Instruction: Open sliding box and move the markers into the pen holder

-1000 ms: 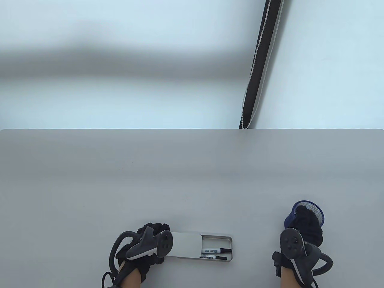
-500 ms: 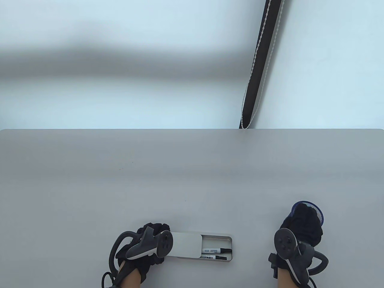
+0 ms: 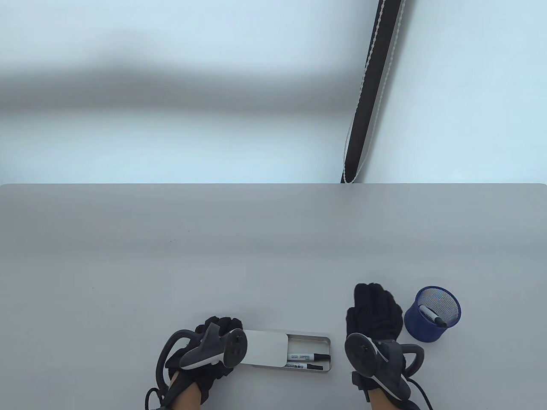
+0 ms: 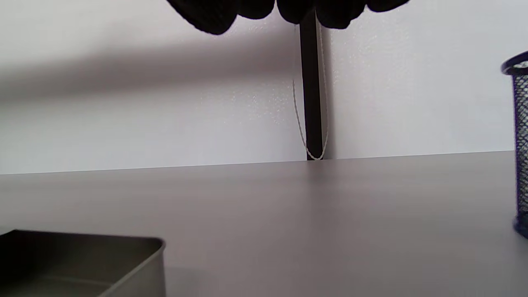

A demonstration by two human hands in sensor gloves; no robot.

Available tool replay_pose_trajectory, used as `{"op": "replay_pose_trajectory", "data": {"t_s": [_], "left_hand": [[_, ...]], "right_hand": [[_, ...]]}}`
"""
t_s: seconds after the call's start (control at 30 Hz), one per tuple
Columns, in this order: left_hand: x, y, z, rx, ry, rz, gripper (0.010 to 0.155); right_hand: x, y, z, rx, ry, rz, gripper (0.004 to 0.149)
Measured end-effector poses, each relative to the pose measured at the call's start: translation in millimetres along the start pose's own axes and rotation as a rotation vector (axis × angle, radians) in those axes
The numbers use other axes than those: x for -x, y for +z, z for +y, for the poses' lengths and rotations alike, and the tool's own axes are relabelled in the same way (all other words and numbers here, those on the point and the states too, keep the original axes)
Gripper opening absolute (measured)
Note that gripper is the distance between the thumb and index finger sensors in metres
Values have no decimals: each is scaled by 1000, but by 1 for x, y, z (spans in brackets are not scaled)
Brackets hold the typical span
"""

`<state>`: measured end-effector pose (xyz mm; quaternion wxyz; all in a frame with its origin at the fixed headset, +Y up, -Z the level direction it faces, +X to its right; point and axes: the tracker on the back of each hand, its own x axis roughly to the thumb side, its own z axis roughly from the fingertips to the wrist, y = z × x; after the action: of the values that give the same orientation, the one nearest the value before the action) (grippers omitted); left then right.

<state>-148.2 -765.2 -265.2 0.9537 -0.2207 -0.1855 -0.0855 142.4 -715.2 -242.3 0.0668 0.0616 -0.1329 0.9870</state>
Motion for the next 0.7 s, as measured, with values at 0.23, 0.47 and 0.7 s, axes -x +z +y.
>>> {"op": "replay_pose_trajectory", "data": {"t_s": [0.23, 0.47, 0.7], "left_hand": [[-1, 0, 0, 14, 8, -5, 73], [-2, 0, 0, 11, -1, -4, 73], [-2, 0, 0, 8, -13, 0, 74]], "right_hand": [[-22, -2, 28, -251, -23, -138, 58], [-28, -3, 45, -446, 16, -215, 57], [-31, -2, 58, -457, 197, -228, 63]]}}
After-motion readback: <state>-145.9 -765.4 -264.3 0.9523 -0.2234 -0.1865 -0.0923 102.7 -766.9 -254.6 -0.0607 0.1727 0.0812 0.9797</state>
